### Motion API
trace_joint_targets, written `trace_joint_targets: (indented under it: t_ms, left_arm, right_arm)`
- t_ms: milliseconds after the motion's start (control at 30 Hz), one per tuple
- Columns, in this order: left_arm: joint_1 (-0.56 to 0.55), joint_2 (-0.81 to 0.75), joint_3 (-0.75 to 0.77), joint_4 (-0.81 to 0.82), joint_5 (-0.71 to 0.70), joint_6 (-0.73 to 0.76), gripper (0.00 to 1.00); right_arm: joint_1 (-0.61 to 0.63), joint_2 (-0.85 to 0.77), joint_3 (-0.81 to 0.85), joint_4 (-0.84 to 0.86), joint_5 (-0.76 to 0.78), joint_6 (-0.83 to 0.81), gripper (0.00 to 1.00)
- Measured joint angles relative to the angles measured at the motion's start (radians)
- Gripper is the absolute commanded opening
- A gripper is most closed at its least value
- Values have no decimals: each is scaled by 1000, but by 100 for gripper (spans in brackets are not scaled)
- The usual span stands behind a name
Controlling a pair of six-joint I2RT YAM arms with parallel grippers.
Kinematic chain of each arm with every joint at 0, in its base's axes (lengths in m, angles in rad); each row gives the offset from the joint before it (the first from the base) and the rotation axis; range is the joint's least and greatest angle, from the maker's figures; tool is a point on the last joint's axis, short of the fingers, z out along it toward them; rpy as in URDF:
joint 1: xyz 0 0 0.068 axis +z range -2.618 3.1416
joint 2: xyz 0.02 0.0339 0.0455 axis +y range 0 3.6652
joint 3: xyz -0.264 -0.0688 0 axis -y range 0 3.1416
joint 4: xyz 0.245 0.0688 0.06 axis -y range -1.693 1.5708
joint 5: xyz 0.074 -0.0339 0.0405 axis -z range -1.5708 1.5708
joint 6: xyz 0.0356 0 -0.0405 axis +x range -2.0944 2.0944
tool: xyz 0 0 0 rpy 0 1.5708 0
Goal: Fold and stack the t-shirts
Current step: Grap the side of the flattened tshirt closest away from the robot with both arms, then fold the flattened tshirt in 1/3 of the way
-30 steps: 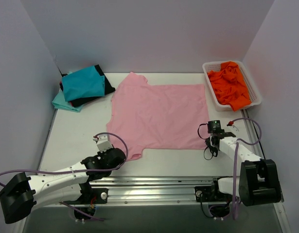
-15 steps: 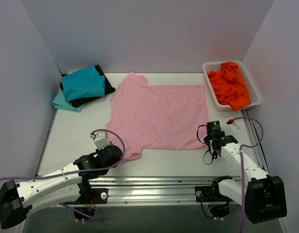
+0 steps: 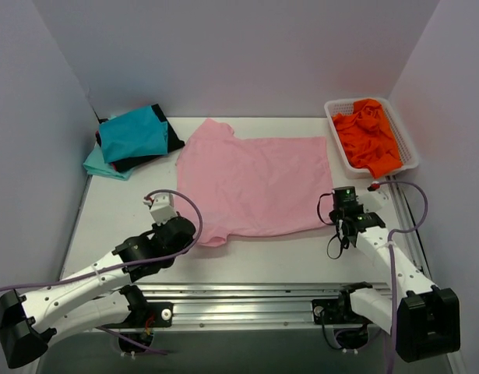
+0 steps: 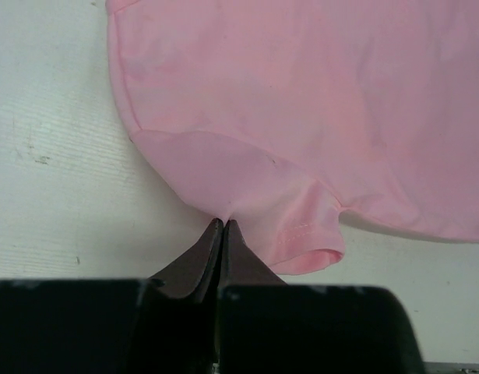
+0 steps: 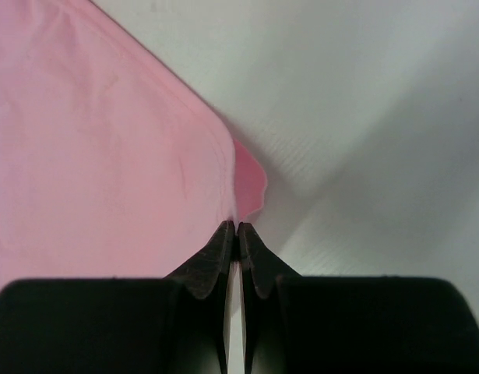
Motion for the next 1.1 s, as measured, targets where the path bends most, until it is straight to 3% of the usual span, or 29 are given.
trace_joint_targets:
  t_ms: [367,567,867,1100]
  left_arm:
    - [235,212,143,132,84,167,2]
    - [379,405,251,225,195,231,2]
    - [484,701,395,330,261,321,2]
    - [575,883,528,391,326,394,2]
  right_arm:
    - [0,230,192,79,31,-31,0]
    - [-2,397,267,125,57,-37,0]
    - [-16,614,386,138,62,-37,0]
    - [-36,786,621,134,66,-37,0]
